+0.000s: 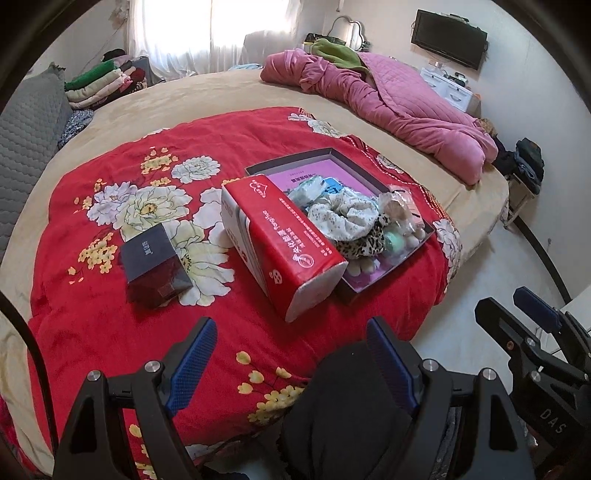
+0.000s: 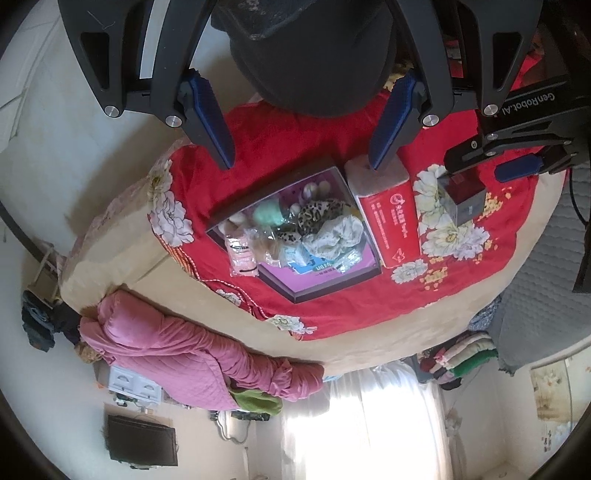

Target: Organize soft objects

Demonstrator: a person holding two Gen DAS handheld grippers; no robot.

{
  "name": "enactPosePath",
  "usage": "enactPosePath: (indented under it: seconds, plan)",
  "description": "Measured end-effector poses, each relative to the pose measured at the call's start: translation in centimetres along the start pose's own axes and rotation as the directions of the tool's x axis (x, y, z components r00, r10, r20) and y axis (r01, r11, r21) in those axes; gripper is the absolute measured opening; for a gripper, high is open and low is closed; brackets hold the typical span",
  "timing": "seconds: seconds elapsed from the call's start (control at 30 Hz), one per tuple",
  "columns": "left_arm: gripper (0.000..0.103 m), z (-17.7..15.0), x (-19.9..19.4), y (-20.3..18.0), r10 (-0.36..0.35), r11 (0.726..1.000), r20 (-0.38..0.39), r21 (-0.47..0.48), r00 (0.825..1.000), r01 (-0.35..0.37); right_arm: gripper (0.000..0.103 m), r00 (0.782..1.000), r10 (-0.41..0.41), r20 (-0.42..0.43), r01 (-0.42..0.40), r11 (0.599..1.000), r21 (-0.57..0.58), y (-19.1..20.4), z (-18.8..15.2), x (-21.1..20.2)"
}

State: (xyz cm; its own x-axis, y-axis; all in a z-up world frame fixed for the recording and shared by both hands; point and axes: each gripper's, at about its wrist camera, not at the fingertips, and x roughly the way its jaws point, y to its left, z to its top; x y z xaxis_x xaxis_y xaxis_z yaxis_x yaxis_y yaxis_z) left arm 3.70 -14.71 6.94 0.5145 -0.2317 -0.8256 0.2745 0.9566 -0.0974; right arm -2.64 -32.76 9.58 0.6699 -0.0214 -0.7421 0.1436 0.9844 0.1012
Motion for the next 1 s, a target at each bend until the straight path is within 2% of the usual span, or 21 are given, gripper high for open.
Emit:
enactPosePath:
  seconds: [0.17,0.37,1.0]
  plan:
    - [0.082,-0.7,0.0,0.6,0.019,0.999,0.002,-0.035,1.0,-0.019,0.076,1.0,0.011,0.006,-0.011,1.0,-0.004,0.2,-0.5,0.1]
    - [0.082,-1.2,0.0,1.1,0.039,0.998,0.005,-0.049,0.999,-0.039,0.076,1.0,-0.013,0.005,0.013,1.0,-0.004,-0.1,-1.0,0.7]
    - [0.082,-1.2,0.5,0.1,0.052,0.998,-0.001,-0.022,0.999,-0.052,0.076,1.0,-0.005,-0.014,0.005,1.0,0.012,-0.8,-1.2,1.3]
